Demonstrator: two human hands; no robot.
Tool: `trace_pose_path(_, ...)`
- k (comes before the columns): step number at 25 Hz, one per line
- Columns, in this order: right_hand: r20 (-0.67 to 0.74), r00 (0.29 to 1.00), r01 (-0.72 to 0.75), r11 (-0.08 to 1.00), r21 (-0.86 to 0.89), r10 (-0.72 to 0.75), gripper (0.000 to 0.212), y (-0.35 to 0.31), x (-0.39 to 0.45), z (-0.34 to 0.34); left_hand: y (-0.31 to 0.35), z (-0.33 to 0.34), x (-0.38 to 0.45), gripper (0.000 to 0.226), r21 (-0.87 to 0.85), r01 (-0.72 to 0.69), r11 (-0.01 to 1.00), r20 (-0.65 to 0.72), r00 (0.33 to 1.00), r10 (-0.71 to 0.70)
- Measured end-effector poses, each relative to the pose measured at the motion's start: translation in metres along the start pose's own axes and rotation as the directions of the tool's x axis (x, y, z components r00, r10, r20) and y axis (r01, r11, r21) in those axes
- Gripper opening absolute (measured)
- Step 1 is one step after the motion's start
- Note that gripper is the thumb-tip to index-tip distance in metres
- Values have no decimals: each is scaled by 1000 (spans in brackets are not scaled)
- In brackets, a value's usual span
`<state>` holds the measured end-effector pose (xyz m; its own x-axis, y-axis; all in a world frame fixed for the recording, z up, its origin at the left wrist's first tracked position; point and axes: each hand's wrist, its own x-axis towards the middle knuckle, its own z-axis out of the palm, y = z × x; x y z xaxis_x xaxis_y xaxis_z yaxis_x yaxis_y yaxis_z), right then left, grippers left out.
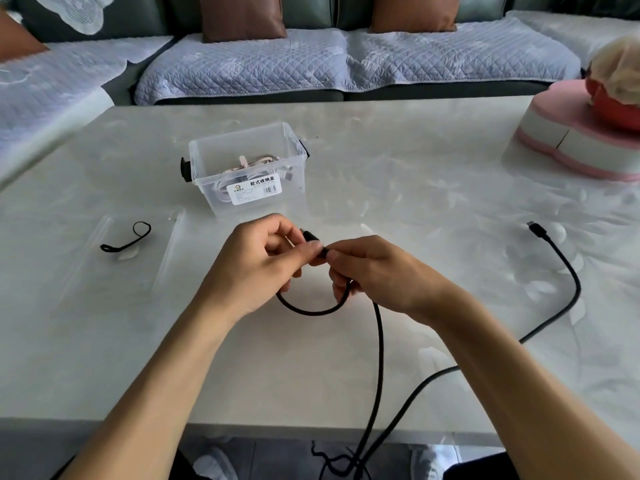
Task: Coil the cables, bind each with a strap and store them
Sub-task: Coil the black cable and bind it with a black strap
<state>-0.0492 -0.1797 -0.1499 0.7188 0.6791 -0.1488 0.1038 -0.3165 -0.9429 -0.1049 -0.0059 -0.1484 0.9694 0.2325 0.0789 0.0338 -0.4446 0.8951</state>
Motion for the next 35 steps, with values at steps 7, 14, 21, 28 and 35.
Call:
trace_pose_path(7, -102, 994, 36, 999, -27, -38, 26, 1, 1, 2, -5, -4, 1, 8, -124, 3, 992, -54, 999, -9)
trace_pose_path(14, -244, 970, 14, 1000, 27, -7, 30, 0, 4, 2, -2, -4, 2, 9, -253, 208, 945, -50, 973, -227)
trace_pose_path(21, -308, 946, 107, 994, 4, -100, 28, -1, 7, 6, 2, -2, -5, 19, -21, 83, 996, 103, 991, -81)
trace_pose_path(28, -152, 986, -24, 957, 290, 71, 16, -3, 3, 3, -6, 0, 0, 25, -45, 43, 998, -90, 995, -47)
trace_pose_path(35, -106, 992, -50, 978, 201, 72, 17, -8, -5, -5, -7, -6, 3, 25, -160, 84, 984, -171, 979, -112)
